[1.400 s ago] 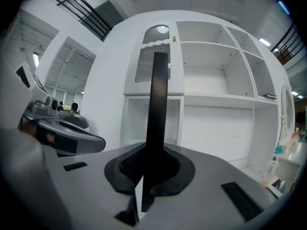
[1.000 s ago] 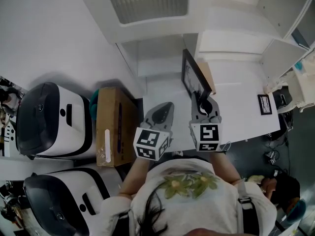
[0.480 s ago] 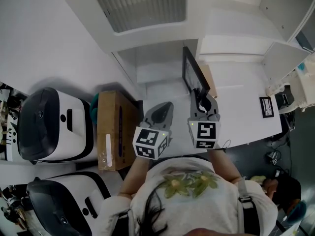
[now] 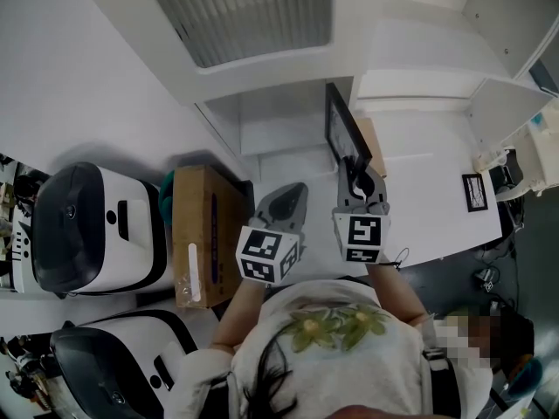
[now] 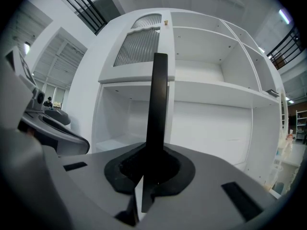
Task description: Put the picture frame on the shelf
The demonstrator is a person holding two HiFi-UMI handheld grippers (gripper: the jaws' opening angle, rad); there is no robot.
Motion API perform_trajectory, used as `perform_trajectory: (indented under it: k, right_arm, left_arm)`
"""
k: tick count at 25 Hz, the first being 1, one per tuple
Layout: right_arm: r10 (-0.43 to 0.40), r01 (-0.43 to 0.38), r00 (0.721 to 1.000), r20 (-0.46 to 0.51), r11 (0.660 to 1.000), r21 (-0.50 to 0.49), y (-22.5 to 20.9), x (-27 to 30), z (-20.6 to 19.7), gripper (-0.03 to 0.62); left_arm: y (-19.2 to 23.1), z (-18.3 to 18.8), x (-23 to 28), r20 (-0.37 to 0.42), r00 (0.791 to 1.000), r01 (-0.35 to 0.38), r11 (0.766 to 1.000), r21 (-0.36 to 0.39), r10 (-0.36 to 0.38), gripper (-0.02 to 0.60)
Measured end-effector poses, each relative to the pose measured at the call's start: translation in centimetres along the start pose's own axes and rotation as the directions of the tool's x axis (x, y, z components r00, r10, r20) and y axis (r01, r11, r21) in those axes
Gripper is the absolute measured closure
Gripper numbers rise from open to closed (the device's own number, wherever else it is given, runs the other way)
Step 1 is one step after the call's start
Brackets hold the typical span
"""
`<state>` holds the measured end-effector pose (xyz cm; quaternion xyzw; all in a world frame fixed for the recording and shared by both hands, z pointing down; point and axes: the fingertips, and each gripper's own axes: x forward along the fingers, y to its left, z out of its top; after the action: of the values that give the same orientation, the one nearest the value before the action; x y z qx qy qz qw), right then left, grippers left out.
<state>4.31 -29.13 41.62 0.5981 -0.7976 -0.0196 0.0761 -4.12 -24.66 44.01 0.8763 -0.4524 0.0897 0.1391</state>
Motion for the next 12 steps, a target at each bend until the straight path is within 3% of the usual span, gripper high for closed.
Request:
perform_trajectory:
  k: [12]
  right_arm:
    - [-0.012, 0.012, 1.000, 0.010, 1.000, 0.007, -0.1, 1.9, 0.0, 0.554]
  left_arm:
    - [1.5, -0.1, 1.2, -0.011, 1.000, -0.006, 1.000, -0.009, 0.006, 0.554]
